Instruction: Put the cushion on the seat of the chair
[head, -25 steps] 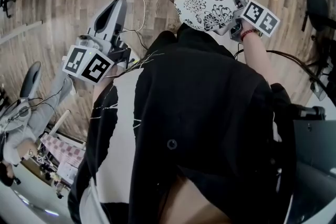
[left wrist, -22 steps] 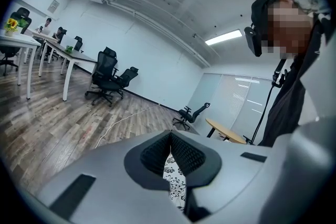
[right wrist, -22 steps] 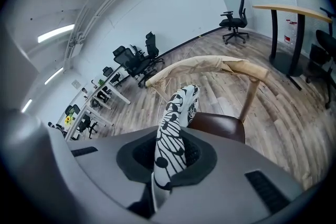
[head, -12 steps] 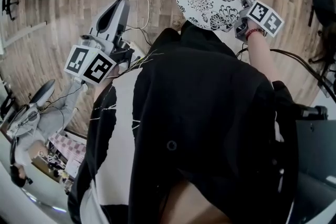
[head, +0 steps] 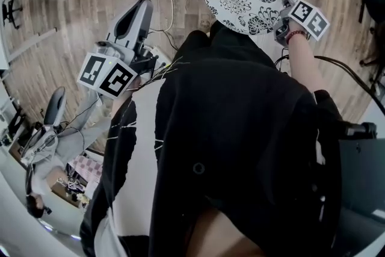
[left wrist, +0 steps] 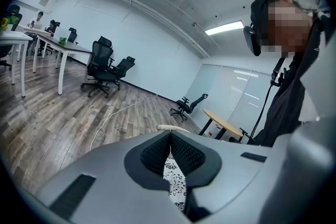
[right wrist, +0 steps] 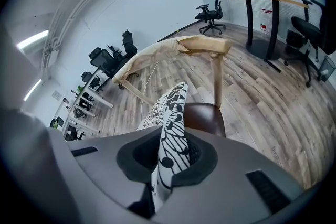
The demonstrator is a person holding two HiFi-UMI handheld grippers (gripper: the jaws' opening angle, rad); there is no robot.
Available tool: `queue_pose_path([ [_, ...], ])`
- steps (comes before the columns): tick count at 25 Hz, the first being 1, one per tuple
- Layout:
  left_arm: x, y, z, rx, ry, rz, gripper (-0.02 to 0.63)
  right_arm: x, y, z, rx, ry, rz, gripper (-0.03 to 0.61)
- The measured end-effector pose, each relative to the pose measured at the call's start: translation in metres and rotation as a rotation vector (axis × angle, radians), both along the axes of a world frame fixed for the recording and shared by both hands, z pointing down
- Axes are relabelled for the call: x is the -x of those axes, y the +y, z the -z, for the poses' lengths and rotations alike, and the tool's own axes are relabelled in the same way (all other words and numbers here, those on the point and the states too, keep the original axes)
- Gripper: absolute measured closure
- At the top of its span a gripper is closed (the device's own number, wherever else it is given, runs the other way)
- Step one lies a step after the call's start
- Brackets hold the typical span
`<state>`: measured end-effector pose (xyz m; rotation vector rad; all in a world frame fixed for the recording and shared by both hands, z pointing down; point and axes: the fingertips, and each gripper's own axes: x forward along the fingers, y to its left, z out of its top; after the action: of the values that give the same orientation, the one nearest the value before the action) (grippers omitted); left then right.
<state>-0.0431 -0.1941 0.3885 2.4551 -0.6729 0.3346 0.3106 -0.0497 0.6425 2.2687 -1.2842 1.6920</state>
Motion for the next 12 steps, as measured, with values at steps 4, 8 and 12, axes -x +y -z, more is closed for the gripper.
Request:
queue_pose_path([
  [4,-0.015,0.0,0.001,0.019,0.002,-0.014,0.598,-0.007,0.007,0.001,0.028,-0.005,-0.005,0.554],
  [8,-0.035,-0.006,0.007,0.054,0.001,-0.019,0.598,-0.018,0.014,0.009,0.058,-0.003,-0.001,0.554],
  [12,-0.057,-0.018,-0.005,0.061,-0.009,-0.037,0.598,-0.025,0.014,-0.012,0.082,0.018,0.027,0.554],
])
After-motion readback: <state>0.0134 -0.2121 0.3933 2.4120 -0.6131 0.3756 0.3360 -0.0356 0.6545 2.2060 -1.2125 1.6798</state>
